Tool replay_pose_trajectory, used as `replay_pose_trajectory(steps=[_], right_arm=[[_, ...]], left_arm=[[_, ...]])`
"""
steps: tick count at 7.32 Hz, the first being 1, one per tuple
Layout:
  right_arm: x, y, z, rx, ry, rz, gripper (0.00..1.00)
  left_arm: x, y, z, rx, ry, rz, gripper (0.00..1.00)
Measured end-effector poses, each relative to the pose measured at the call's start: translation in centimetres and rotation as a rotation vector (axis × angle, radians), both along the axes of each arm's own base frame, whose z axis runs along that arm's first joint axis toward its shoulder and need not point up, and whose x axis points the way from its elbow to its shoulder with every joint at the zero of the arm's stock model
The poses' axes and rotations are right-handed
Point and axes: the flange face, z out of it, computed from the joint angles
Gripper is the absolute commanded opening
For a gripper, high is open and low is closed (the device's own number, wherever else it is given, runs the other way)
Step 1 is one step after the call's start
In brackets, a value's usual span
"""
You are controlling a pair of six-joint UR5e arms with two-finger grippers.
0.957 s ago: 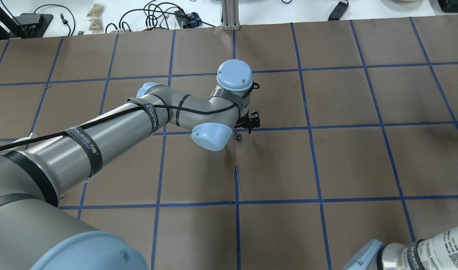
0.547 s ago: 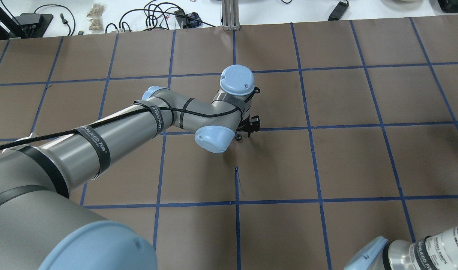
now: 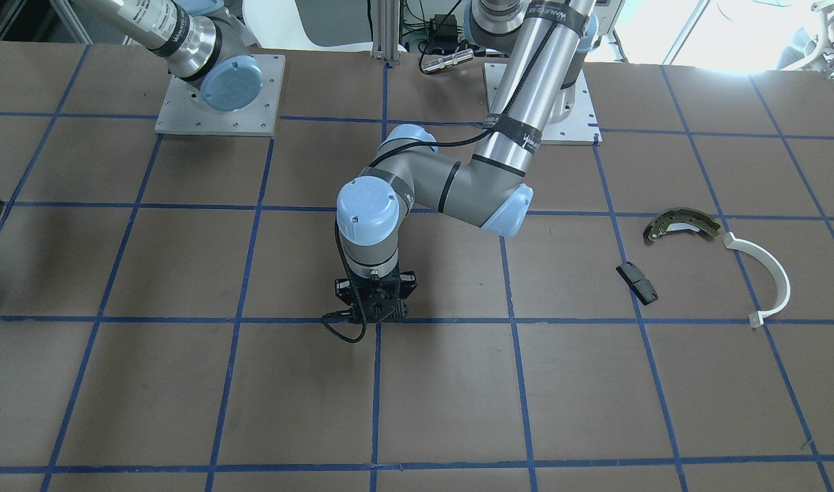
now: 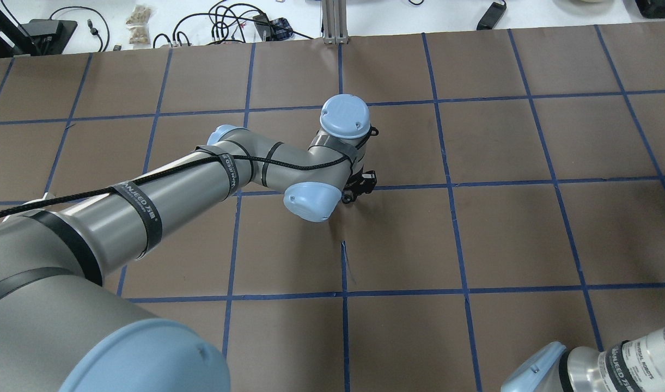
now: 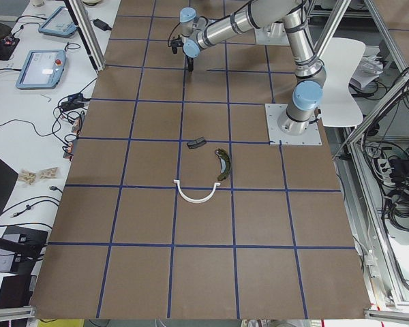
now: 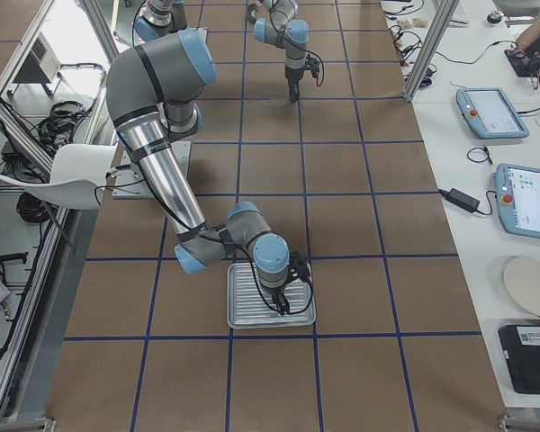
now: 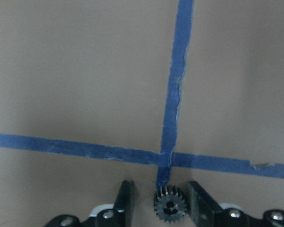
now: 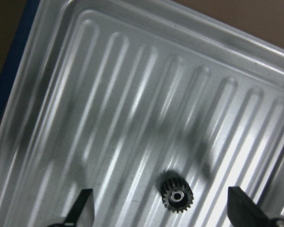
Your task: Place bearing gear from tray to pile
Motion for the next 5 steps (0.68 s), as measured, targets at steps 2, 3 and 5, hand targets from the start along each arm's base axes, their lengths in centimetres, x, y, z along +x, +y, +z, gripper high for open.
replay_pose_trajectory(steps=[2, 3, 5], right_arm=[[-0.2, 0.0, 0.0, 0.002, 0.002, 0.000, 0.11], [-0.2, 0.0, 0.0, 0.003, 0.002, 0.004, 0.04], [-0.1, 0.0, 0.1, 0.007, -0.002, 0.008, 0.01]], left_arm=[[1.8, -0.6, 2.7, 0.007, 0.007, -0.010, 0.00], [4.7, -1.2, 4.7, 0.023, -0.003, -0.030, 0.00], [14.2, -3.7, 8.7, 0.056, -0.021, -0.074, 0.00]])
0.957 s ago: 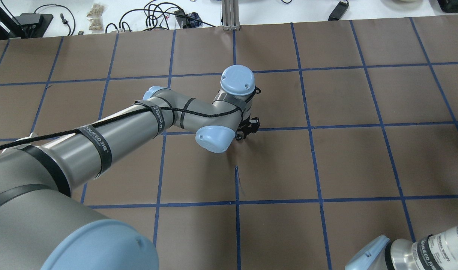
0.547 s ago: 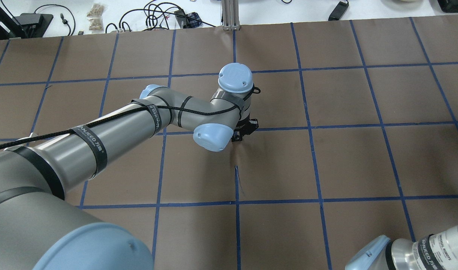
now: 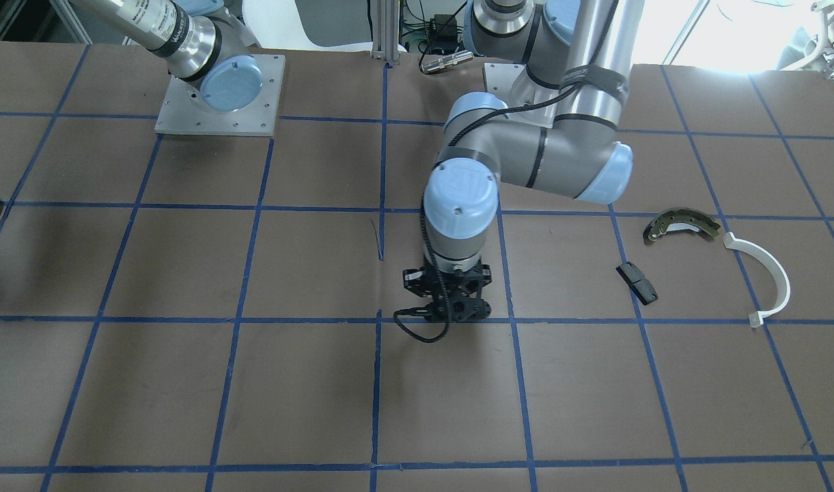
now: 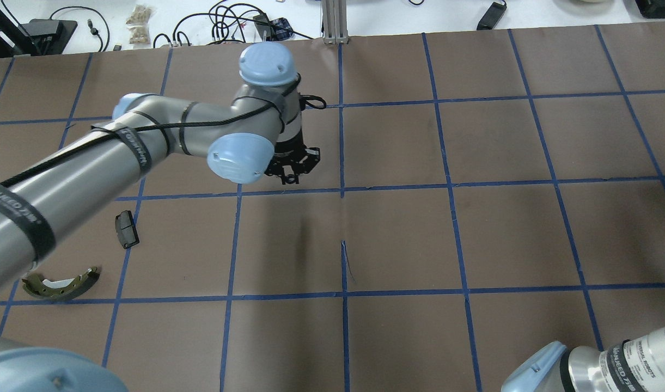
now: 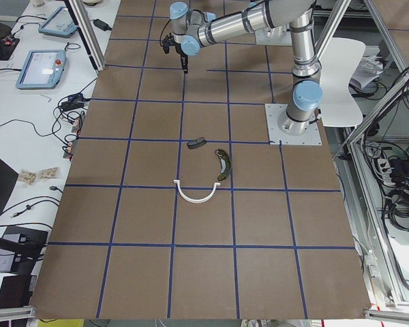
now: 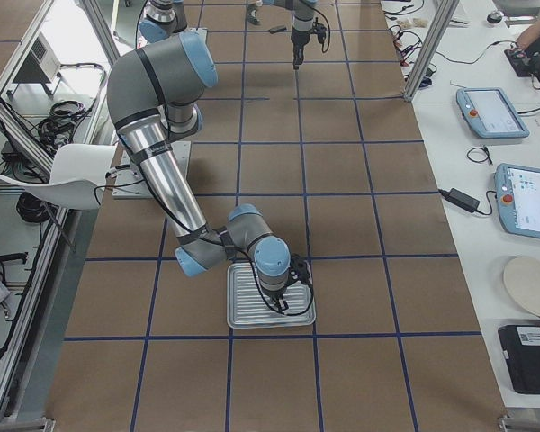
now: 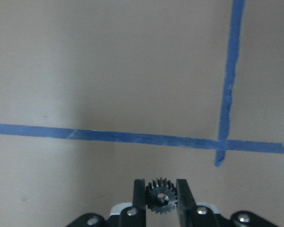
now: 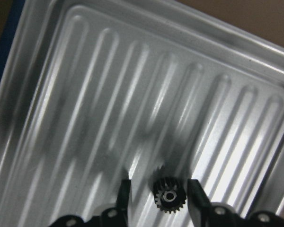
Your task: Place bearing gear from tray to pile
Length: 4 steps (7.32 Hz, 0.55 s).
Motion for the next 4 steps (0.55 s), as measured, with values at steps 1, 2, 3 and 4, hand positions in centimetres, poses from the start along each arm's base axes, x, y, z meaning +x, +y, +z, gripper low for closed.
replay_pose_trajectory(steps=[1, 2, 3, 4], right_arm=[[0.1, 0.0, 0.4, 0.001, 0.002, -0.003, 0.01], [0.6, 0.0, 1.6, 0.003, 0.004, -0.018, 0.01], [2.0, -0.4, 3.8, 0.007, -0.006, -0.048, 0.01], [5.0, -1.4, 6.9, 0.018, -0.028, -0.090, 0.02]], left_arm=[[5.7, -0.8, 1.0, 0.014, 0.000, -0.037, 0.00], [11.5, -1.0, 1.2, 0.028, 0.002, -0.078, 0.00], [17.5, -0.8, 0.9, 0.029, 0.002, -0.086, 0.00], [23.3, -0.1, 0.2, 0.018, -0.008, -0.076, 0.00]])
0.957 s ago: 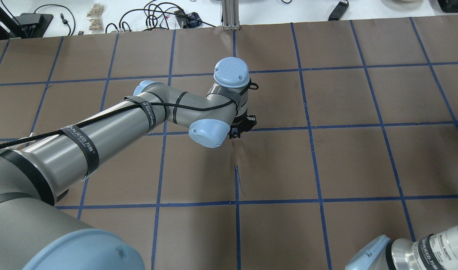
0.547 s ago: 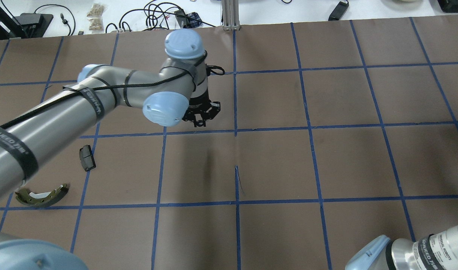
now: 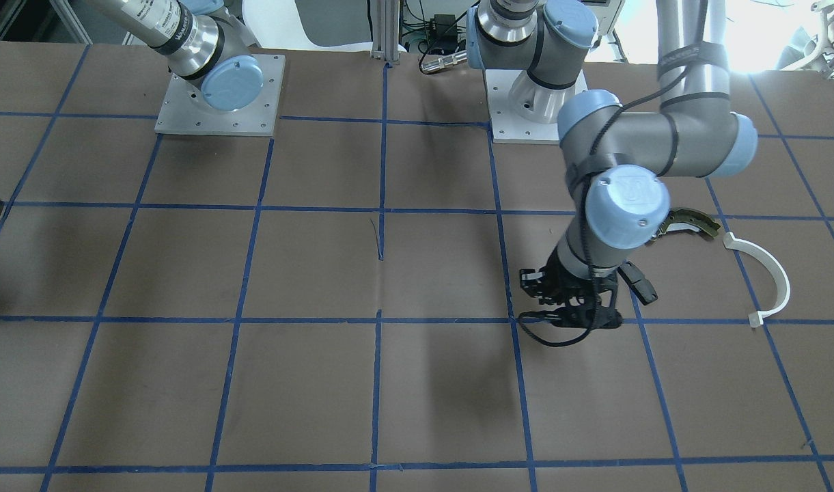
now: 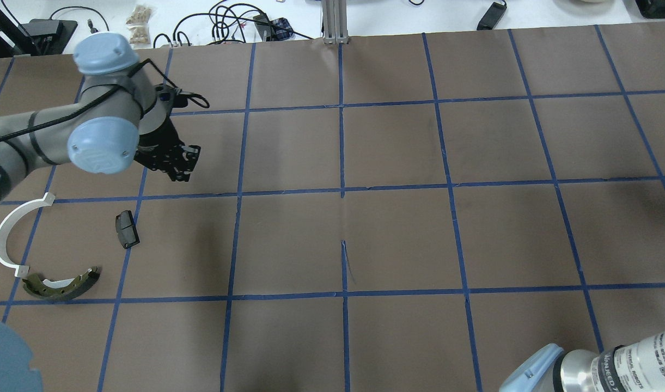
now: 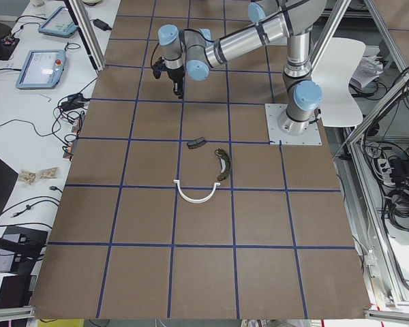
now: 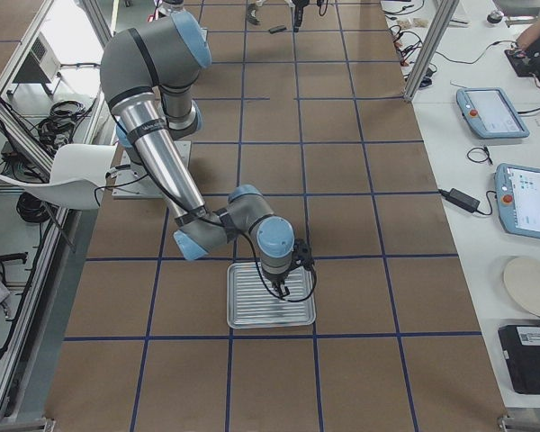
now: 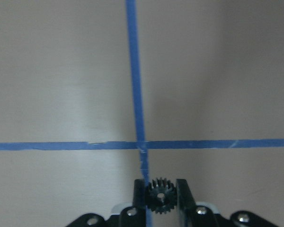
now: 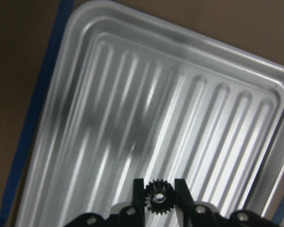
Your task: Place bearing gear from tray to pile
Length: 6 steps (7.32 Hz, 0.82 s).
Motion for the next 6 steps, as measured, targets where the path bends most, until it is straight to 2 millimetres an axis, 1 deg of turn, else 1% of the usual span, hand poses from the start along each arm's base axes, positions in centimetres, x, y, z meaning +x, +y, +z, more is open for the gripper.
replay_pose_trajectory(steps=[1, 2, 3, 4, 5, 6], right_arm=[[4.1, -1.4, 2.9, 0.022, -0.027, -0.038, 0.02], [8.7, -2.9, 5.1, 0.053, -0.058, -0.071, 0.02], [13.8, -4.2, 6.9, 0.085, -0.083, -0.103, 0.02], [18.8, -5.0, 8.2, 0.108, -0.096, -0.139, 0.02], [24.0, -5.6, 8.9, 0.123, -0.101, -0.183, 0.02], [29.7, -6.3, 9.2, 0.131, -0.098, -0.233, 0.02]], left_arm=[[5.4, 0.8, -0.9, -0.008, -0.019, -0.014, 0.00], [10.5, 1.8, -1.8, -0.012, -0.028, -0.048, 0.00], [15.5, 3.3, -2.9, -0.006, -0.025, -0.068, 0.00], [19.0, 4.9, -4.1, 0.012, -0.014, -0.078, 0.11], [21.0, 6.1, -5.2, 0.031, 0.002, -0.085, 0.39], [21.9, 6.9, -6.3, 0.047, 0.017, -0.083, 0.66]])
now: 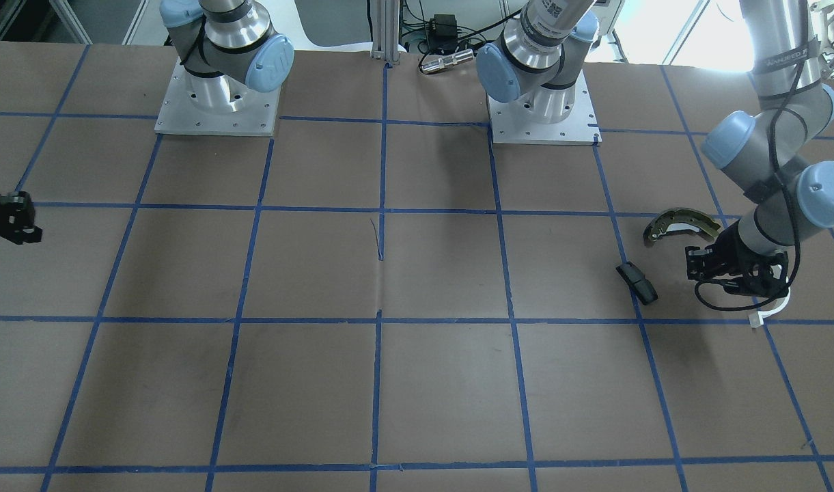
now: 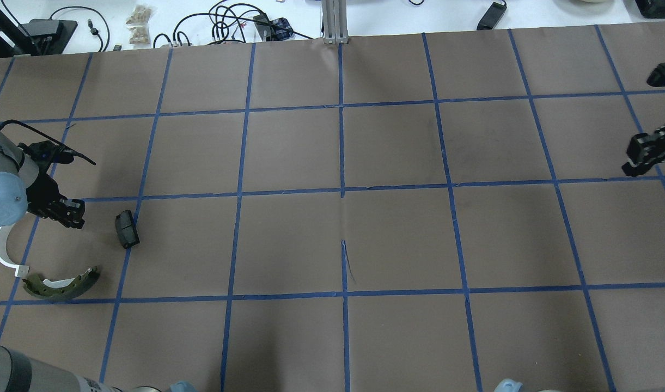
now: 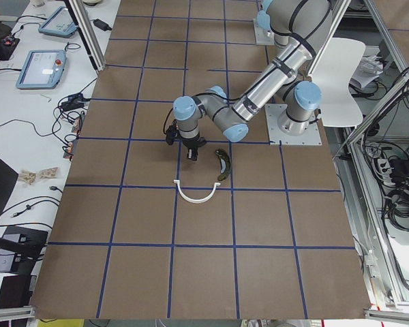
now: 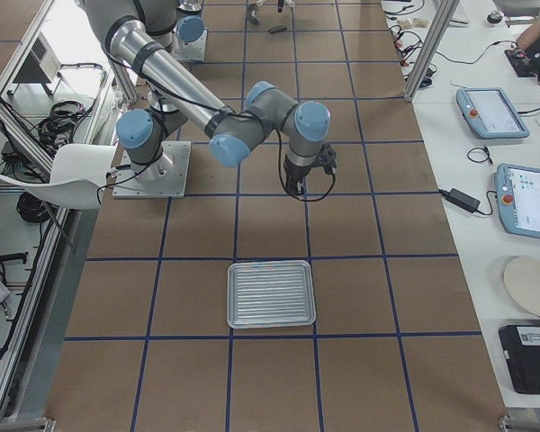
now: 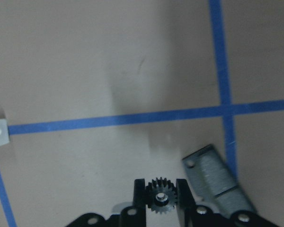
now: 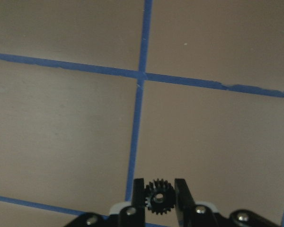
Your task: Place bearing gear from tray to pile
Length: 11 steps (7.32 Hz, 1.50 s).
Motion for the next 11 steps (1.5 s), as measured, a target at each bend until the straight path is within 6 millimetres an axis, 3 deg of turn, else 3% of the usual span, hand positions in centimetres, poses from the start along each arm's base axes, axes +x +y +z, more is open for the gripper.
replay_pose_trajectory(steps=[2, 4, 6, 7, 9, 10, 11], right_arm=[[13.1, -1.5, 0.1, 0.005, 0.028, -0.118, 0.03], [26.2, -2.5, -2.1, -0.048, 0.036, -0.242, 0.05], [37.3, -2.9, -6.7, -0.122, 0.016, -0.307, 0.06], [41.4, -2.6, -8.8, -0.143, -0.002, -0.330, 0.08], [46.3, -1.7, -12.7, -0.145, -0.017, -0.326, 0.18], [47.6, -1.4, -14.2, -0.137, -0.017, -0.324, 0.99], [48.4, -1.1, -15.0, -0.131, -0.014, -0.320, 1.00]], left_arm=[[0.7, 0.1, -0.9, -0.018, 0.019, 0.014, 0.92], [-0.6, -1.0, 0.7, -0.076, 0.037, 0.013, 0.96], [-5.0, -3.1, 3.9, -0.098, 0.028, -0.028, 0.96], [-6.8, -3.7, 5.3, -0.095, 0.027, -0.026, 0.96], [-10.1, -4.4, 6.4, -0.089, 0.028, 0.008, 0.97], [-12.5, -4.8, 6.6, -0.093, 0.028, 0.021, 0.97], [-15.0, -5.1, 6.8, -0.099, 0.026, 0.034, 0.98]])
